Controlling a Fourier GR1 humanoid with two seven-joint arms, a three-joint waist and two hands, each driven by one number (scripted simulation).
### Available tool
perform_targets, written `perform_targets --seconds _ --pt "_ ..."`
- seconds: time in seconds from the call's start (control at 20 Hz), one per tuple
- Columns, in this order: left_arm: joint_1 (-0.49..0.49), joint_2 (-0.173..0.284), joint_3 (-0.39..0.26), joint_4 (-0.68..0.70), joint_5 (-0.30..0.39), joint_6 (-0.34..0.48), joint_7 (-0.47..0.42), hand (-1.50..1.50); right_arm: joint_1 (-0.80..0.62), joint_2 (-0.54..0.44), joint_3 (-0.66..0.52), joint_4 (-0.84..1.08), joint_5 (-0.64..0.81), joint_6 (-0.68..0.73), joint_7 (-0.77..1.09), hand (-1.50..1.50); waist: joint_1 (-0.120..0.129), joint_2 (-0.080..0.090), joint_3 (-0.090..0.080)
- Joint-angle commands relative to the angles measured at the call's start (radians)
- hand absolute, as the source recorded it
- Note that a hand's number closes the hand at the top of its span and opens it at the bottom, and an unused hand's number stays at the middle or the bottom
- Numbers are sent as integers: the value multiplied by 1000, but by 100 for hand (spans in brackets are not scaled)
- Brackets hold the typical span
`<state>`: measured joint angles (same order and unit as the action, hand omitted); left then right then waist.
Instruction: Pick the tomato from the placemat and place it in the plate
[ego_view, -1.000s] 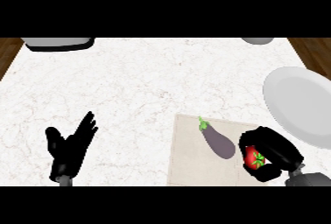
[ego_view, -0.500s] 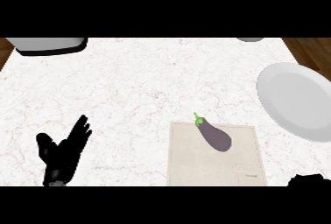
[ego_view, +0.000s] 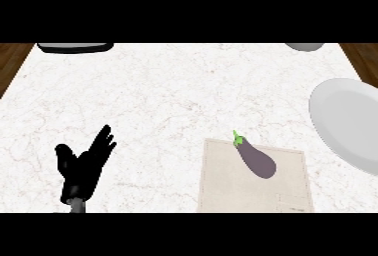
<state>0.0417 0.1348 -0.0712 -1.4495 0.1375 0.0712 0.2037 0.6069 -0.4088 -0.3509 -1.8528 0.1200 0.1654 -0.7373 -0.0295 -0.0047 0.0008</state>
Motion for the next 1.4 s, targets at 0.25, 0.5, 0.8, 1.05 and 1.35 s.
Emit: perform_targets --seconds 0.25,0.5,0.8,1.05,1.35 --pt "-28 0 27 114 13 -58 -68 0 -314 -65 -146 316 -119 20 60 150 32 7 -1" --pt "16 -41 -58 28 -51 -12 -21 0 -617 -134 -158 635 -61 -84 76 150 58 9 1" --pt "-53 -24 -24 3 -21 -23 55 0 -905 -230 -143 1058 20 -126 -42 150 57 11 2" --pt "-41 -6 -16 0 -21 -44 44 0 -1089 -295 -154 1353 56 -146 -150 150 69 15 3" --pt "-105 -57 -30 61 -33 -23 15 0 -1124 -326 -9 1452 245 -247 -9 -150 92 31 3"
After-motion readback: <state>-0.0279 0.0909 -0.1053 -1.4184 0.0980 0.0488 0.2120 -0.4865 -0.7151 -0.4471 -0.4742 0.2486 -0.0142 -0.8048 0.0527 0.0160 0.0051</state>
